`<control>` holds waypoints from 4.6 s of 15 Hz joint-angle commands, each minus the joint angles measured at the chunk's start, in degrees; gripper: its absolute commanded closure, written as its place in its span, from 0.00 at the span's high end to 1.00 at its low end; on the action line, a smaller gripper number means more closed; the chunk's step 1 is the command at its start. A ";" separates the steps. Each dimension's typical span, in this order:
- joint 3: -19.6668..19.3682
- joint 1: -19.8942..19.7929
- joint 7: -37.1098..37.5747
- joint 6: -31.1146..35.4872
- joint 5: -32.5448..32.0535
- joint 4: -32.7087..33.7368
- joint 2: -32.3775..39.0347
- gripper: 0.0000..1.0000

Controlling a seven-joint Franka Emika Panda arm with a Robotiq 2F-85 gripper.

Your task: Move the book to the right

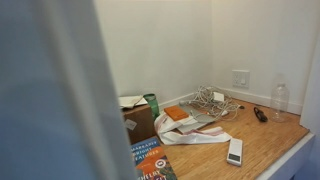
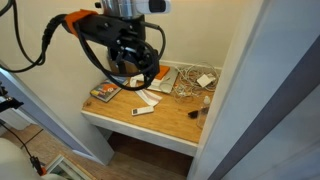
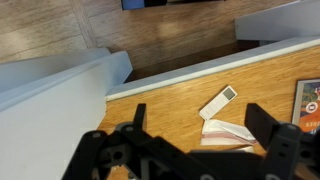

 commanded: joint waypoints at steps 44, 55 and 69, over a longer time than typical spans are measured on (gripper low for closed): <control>17.45 23.33 -55.29 39.71 25.04 8.41 36.84 0.52; 26.31 17.79 -81.68 46.90 39.05 13.29 48.73 0.01; 28.48 17.41 -83.38 49.65 40.02 16.98 57.77 0.00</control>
